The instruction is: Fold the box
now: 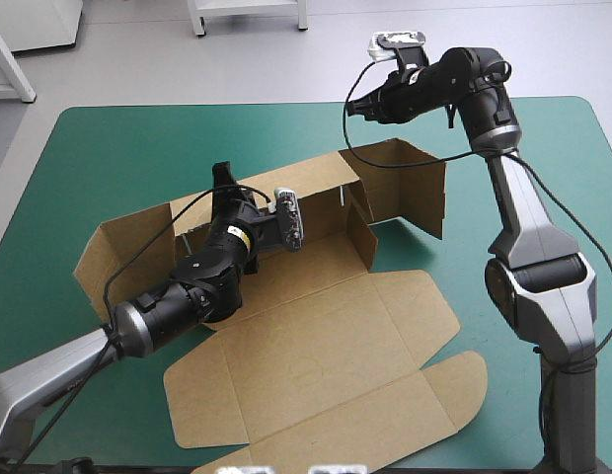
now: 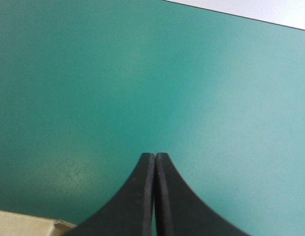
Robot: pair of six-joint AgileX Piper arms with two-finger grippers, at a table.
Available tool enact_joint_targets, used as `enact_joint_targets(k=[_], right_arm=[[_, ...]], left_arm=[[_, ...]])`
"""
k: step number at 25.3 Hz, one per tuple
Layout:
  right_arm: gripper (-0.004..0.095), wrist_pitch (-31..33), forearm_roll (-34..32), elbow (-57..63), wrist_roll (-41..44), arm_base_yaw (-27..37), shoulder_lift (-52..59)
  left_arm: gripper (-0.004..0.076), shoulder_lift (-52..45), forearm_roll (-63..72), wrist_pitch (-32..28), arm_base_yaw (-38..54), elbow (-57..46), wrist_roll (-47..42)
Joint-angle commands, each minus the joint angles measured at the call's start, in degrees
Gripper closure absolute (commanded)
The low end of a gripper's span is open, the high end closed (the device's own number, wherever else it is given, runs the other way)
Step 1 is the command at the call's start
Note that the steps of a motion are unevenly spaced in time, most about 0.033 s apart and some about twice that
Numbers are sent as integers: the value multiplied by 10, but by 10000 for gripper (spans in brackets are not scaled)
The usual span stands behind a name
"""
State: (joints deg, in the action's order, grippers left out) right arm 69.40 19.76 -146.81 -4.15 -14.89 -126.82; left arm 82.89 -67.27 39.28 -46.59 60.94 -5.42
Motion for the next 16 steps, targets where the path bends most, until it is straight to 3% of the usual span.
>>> enact_joint_targets(k=[1, 7, 16], right_arm=[[925, -18, 9, -15, -3, 2, 23], [925, 20, 6, 7, 4, 2, 16], [925, 21, 9, 31, 19, 0, 26]], left_arm=[[732, -17, 23, 11, -4, 6, -12], [732, -17, 23, 11, -4, 6, -12], [732, -17, 23, 11, -4, 6, -12]])
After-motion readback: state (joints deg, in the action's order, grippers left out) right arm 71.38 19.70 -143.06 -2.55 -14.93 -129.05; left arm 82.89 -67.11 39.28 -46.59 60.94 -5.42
